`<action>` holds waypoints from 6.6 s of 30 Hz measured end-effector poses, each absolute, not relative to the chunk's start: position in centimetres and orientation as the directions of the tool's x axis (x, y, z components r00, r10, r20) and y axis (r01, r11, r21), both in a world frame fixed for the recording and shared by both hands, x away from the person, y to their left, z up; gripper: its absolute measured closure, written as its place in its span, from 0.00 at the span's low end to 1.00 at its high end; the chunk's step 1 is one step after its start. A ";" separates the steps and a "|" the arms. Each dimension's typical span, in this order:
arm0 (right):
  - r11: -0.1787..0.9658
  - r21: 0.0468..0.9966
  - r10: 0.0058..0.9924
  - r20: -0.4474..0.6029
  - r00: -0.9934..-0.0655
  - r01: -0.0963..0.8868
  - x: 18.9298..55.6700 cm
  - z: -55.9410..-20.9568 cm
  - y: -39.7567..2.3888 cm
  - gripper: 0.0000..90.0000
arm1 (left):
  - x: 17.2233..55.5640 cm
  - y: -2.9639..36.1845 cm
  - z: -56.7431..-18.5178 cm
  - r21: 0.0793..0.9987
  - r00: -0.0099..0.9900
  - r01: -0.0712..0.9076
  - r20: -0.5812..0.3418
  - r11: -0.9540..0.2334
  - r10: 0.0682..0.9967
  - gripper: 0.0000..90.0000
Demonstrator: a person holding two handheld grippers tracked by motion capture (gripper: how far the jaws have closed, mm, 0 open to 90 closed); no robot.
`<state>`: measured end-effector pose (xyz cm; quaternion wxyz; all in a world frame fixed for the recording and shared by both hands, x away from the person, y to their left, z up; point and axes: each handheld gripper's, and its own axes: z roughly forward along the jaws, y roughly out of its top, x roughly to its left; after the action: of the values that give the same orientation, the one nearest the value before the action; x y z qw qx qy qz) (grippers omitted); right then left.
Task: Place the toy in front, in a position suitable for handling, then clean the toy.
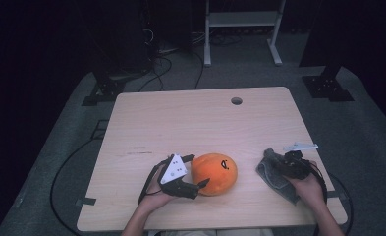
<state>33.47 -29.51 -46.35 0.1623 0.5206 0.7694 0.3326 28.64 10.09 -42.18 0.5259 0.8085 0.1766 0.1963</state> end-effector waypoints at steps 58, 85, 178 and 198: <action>0.470 0.840 0.638 -0.110 -0.762 0.272 29.3 -42.9 -17.7 0.80 | 31.1 10.1 -44.4 0.884 0.875 0.172 0.065 -0.435 0.479 0.46; 0.433 0.837 0.662 -0.042 -0.748 0.335 29.5 -42.3 -19.2 0.83 | 31.4 10.2 -44.9 0.885 0.851 0.204 0.052 -0.419 0.523 0.40; 0.421 0.798 0.691 0.026 -0.723 0.431 30.3 -44.3 -21.1 0.84 | 30.7 8.8 -44.2 0.884 0.877 0.153 0.084 -0.441 0.473 0.38; 0.345 0.852 0.667 0.072 -0.742 0.393 30.5 -42.7 -21.2 0.83 | 29.5 7.9 -44.4 0.874 0.900 0.049 0.172 -0.484 0.401 0.35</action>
<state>30.48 -21.16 -42.73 0.1459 0.3284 0.8069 0.4687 29.52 7.94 -44.37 0.4900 0.8425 0.1333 0.1796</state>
